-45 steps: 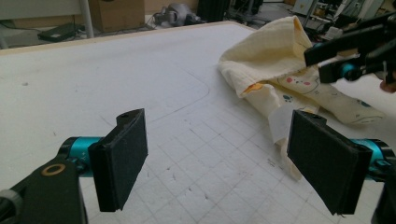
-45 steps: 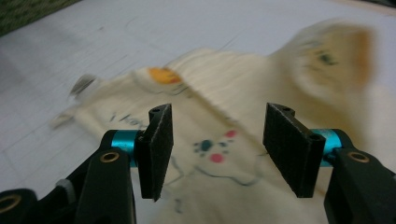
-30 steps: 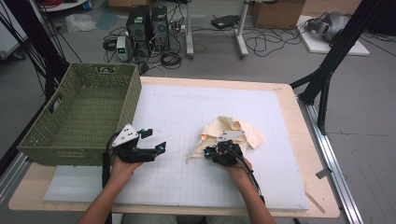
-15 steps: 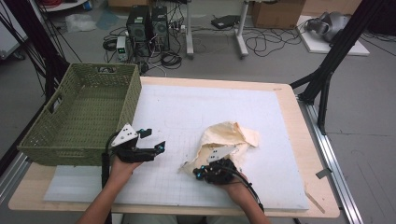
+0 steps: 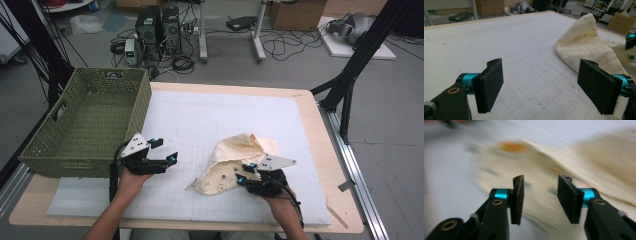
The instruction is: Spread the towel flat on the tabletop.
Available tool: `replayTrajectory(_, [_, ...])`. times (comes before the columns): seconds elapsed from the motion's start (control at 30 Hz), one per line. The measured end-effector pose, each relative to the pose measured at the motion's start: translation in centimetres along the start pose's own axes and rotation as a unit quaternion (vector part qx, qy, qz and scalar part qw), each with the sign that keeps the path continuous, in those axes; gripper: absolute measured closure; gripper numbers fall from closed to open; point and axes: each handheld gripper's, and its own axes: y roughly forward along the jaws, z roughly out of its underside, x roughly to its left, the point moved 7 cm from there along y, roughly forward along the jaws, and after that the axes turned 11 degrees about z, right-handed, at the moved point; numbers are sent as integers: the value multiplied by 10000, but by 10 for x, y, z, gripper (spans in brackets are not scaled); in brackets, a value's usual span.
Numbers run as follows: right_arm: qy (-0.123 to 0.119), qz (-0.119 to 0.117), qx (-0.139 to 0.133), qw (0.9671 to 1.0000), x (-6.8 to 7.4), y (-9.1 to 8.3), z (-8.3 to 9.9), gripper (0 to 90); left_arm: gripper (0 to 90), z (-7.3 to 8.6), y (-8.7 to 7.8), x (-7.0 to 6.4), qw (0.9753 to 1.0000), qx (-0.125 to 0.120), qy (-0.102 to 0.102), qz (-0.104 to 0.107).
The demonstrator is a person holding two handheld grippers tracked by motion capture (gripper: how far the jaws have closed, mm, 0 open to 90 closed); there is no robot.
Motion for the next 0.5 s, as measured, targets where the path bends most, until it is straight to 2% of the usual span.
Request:
replayTrajectory(0.07, [-52, 726, 245, 9970, -21, -3, 13, 540, 212, 0, 0, 0, 10000, 12, 10, 5])
replayTrajectory(0.1, [-34, 941, 331, 9950, -29, -4, 20, 537, 212, 0, 0, 0, 10000, 12, 10, 5])
replayTrajectory(0.17, [78, 1168, 541, 9916, -40, -2, 32, 537, 213, 0, 2, -1, 10000, 25, 29, 4])
replayTrajectory(0.23, [158, 1196, 698, 9902, -46, 3, 42, 568, 215, 0, 3, -2, 10000, 22, 17, 19])
replayTrajectory(0.27, [206, 1135, 765, 9904, -47, 6, 45, 635, 215, 0, 3, -2, 10000, 39, 38, 22])
replayTrajectory(0.3, [314, 968, 715, 9922, -47, 7, 46, 718, 216, 0, 3, -3, 10000, 42, 37, 37])
replayTrajectory(0.33, [314, 968, 715, 9922, -47, 7, 46, 718, 216, 1, 4, -4, 10000, 52, 40, 48])
replayTrajectory(0.37, [302, 867, 801, 9926, -48, 5, 46, 841, 217, 1, 5, -4, 10000, 54, 52, 48])
replayTrajectory(0.4, [302, 867, 801, 9926, -48, 5, 46, 841, 217, 1, 5, -5, 9999, 66, 47, 61])
replayTrajectory(0.43, [126, 928, 993, 9906, -51, 0, 47, 857, 219, 1, 5, -5, 9999, 79, 47, 66])
replayTrajectory(0.5, [57, 962, 1083, 9894, -52, -3, 49, 857, 220, 2, 6, -6, 9999, 88, 52, 91])
